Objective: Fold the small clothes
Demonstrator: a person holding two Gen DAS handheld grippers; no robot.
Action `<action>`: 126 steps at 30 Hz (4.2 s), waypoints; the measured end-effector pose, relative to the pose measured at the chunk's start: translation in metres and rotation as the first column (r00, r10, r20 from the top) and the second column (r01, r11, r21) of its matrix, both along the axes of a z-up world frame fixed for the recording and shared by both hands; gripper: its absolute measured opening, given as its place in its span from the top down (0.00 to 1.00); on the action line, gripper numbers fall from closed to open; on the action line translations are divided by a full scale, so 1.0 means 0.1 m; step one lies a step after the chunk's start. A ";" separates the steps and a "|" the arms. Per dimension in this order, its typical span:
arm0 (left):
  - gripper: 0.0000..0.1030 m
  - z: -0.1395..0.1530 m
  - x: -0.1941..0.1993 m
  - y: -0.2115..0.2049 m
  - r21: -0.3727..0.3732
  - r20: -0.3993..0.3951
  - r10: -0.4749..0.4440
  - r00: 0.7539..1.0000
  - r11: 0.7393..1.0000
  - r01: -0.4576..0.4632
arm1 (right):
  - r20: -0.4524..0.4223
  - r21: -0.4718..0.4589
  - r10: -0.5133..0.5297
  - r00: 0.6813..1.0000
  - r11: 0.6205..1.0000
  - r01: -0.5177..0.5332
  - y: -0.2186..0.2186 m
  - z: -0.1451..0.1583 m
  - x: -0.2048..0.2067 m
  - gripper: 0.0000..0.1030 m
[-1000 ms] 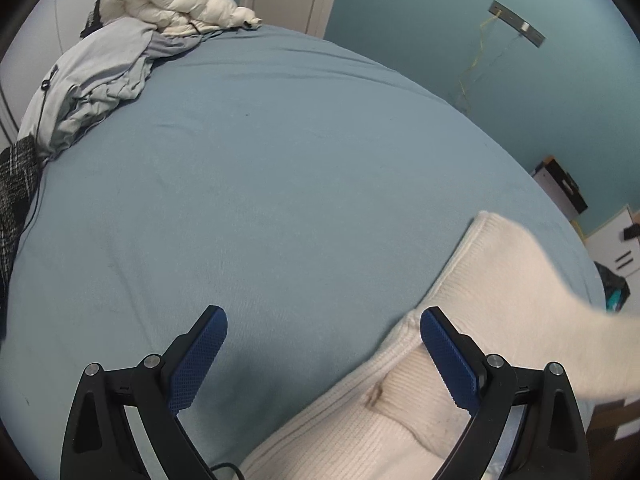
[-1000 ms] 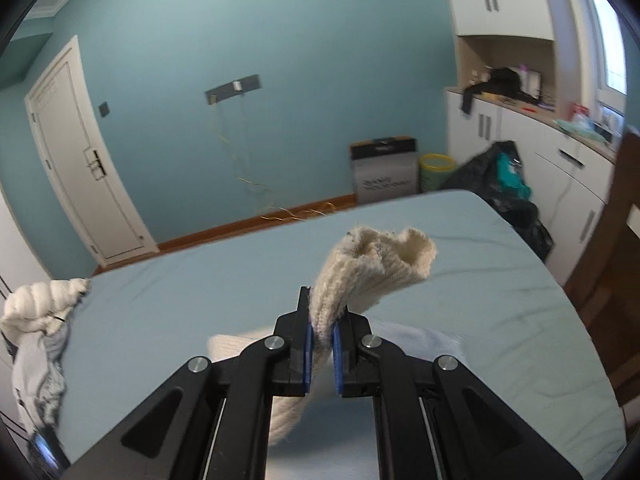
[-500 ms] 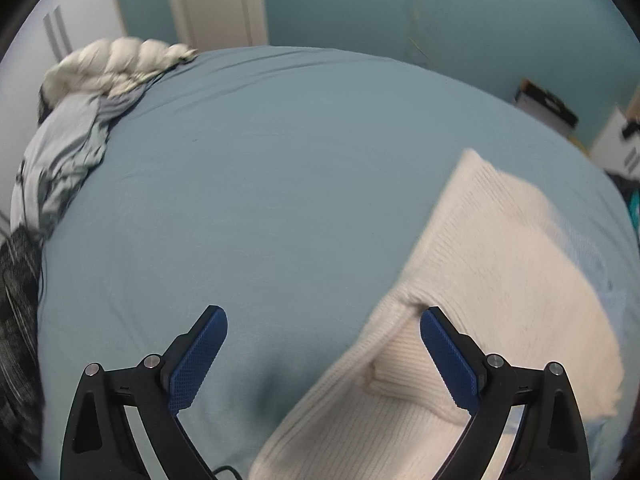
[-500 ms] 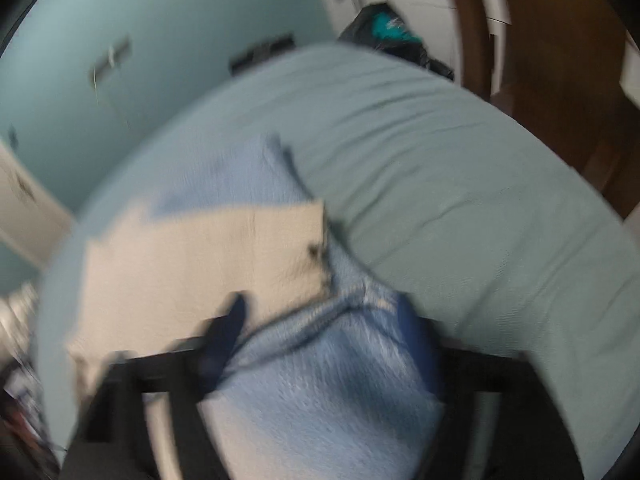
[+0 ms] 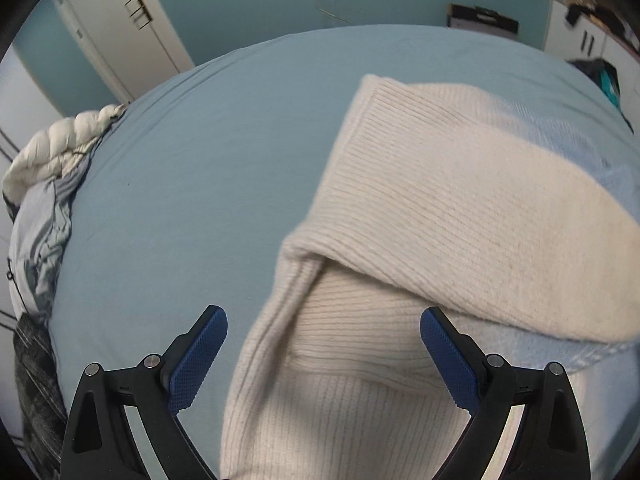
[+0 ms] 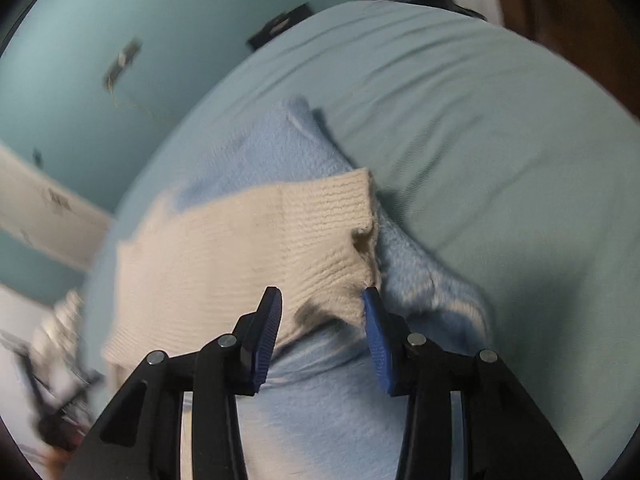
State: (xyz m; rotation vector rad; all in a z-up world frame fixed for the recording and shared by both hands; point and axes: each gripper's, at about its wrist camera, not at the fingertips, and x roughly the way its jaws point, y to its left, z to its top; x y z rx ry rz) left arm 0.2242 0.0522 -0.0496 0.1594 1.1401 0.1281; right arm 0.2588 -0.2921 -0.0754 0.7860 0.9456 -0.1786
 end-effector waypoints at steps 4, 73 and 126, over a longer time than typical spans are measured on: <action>0.04 -0.04 -0.01 -0.09 0.021 -0.010 -0.016 1.000 1.000 0.016 | 0.018 0.234 -0.006 1.000 0.972 0.002 -0.05 -0.16 -0.01 0.63; 0.05 0.30 -0.38 -0.30 0.038 0.097 -0.106 0.990 0.994 0.102 | -0.135 -0.323 0.193 0.972 0.919 -0.227 0.64 0.20 -0.15 0.17; 0.04 0.67 -1.07 0.56 -0.082 0.135 -0.227 0.965 0.968 0.239 | -0.280 -0.017 0.002 0.960 1.000 -0.007 0.14 -0.36 -0.95 0.77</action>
